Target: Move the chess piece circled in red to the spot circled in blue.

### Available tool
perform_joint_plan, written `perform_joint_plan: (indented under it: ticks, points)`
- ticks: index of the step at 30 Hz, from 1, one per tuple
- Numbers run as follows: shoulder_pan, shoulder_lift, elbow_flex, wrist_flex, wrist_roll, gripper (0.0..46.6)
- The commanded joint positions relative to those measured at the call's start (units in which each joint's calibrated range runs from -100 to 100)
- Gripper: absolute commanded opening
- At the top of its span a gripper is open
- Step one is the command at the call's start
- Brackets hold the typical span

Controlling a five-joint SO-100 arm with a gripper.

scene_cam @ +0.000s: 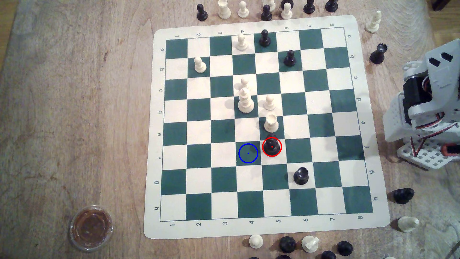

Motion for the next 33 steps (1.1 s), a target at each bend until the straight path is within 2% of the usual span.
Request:
perform_joint_plan:
  ticks: [1, 19, 21, 25, 26, 29, 33]
  points:
    - [0.59, -0.03, 1.17, -0.3, 0.24, 0.2]
    - [1.53, -0.03, -0.55, 52.69, -0.05, 0.2]
    - [1.68, -0.03, -5.17, 69.15, -0.05, 0.2]
    - [1.76, -0.03, -7.98, 78.41, -0.15, 0.2]
    - [1.76, -0.03, -10.61, 87.75, -0.15, 0.2]
    - [1.84, -0.03, -14.15, 97.57, -0.15, 0.2]
    - [1.76, 0.06, -22.67, 119.61, -0.2, 0.2]
